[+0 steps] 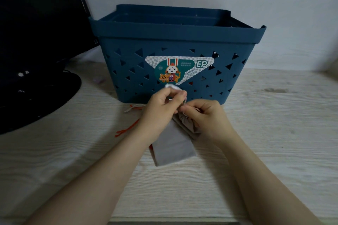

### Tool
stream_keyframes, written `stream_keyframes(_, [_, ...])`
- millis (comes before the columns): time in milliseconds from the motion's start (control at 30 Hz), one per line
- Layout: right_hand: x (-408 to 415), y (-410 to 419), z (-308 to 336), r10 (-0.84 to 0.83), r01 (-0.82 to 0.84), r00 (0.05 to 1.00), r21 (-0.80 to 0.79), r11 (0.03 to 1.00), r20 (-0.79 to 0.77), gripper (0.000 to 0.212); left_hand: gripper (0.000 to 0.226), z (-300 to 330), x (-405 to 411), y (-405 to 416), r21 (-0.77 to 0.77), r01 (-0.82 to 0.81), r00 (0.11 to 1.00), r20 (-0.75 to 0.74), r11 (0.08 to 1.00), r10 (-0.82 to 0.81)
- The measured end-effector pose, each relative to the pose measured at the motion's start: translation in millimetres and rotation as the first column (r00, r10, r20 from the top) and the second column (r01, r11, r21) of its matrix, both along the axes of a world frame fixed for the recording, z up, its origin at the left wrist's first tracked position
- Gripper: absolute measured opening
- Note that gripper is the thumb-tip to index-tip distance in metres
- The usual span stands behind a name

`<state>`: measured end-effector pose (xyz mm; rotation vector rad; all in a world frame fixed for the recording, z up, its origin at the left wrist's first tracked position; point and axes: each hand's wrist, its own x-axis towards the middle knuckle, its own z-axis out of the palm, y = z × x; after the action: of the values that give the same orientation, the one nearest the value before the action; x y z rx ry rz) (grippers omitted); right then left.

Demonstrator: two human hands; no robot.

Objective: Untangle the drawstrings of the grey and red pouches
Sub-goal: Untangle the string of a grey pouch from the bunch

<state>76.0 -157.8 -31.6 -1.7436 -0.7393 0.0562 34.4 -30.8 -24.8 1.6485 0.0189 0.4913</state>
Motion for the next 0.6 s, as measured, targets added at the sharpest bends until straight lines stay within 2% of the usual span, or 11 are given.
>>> stream_keyframes(67, [1,0,0,-0.034,0.041,0.996,0.081,0.996,-0.084,0.023,0.011,-1,0,-1,-0.001,0.071,0.997,-0.035,0.997,-0.071])
stream_keyframes(167, [4,-1,2,-0.007,0.065,0.97,0.232,0.971,-0.241,0.023,0.029,-6,1,-1,0.126,0.084,0.996,-0.027,0.988,-0.081])
stream_keyframes(267, [4,-1,2,0.004,0.083,0.952,0.27,0.959,-0.306,0.023,0.032,-6,2,-2,0.165,0.049,0.999,-0.009,0.985,-0.048])
stream_keyframes(467, [5,4,-2,-0.13,0.169,0.968,0.176,0.97,-0.214,0.023,0.017,-9,6,-2,0.19,-0.038,0.997,-0.054,0.981,0.049])
stream_keyframes(600, [3,5,-2,-0.286,0.301,0.952,0.165,0.939,-0.108,0.022,0.015,-10,5,-3,0.158,-0.09,0.993,-0.063,0.983,0.101])
